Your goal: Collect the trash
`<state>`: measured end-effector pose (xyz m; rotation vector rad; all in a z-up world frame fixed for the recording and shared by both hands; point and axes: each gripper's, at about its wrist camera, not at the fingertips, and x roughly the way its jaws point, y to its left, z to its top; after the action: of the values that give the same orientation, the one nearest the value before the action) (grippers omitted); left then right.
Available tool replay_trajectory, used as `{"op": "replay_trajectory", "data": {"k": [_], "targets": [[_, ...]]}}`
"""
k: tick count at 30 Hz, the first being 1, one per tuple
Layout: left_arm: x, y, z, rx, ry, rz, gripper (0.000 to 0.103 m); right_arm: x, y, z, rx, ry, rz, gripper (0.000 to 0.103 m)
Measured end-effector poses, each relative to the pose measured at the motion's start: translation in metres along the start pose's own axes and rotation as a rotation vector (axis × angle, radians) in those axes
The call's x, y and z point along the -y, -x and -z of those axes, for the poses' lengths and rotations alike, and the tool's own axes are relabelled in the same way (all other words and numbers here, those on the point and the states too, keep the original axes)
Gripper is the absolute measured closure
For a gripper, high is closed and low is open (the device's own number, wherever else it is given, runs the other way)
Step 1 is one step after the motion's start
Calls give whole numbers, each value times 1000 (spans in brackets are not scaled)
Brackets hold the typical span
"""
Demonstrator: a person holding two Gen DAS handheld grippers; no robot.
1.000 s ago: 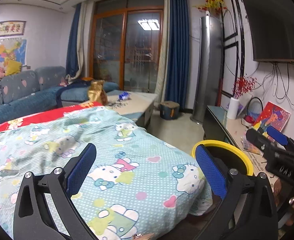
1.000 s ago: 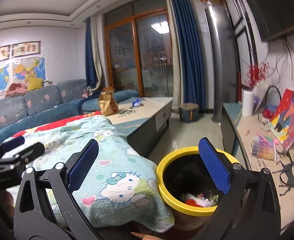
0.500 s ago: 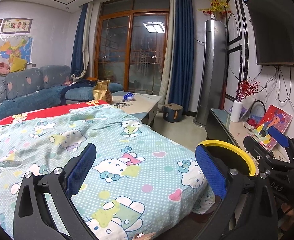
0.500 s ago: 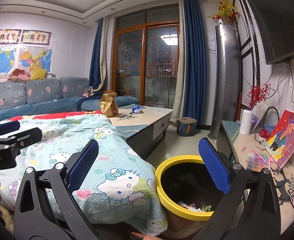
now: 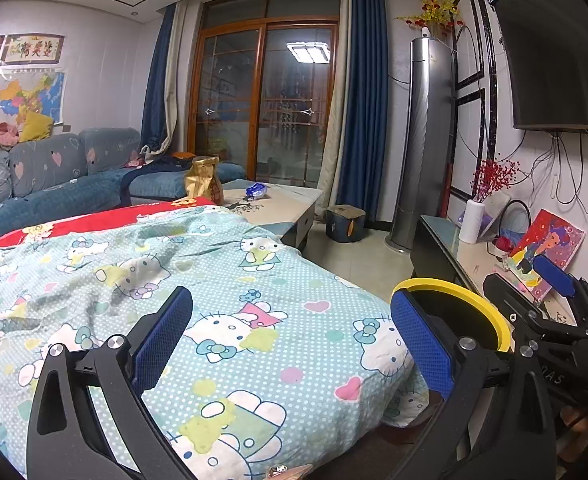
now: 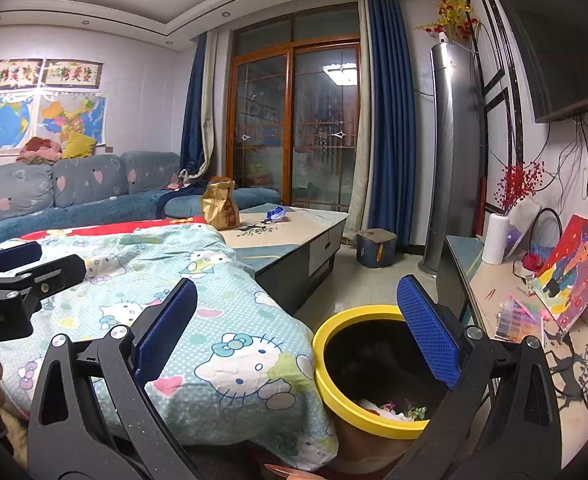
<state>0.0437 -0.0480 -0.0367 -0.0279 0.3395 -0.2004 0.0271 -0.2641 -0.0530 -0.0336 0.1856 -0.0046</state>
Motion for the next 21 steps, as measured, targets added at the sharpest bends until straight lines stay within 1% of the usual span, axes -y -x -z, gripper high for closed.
{"op": "replay_trajectory", "data": {"k": [21], "targets": [[1,0,0,0,0,-1,6,-1,-1,2,-2,1,5,11]]}}
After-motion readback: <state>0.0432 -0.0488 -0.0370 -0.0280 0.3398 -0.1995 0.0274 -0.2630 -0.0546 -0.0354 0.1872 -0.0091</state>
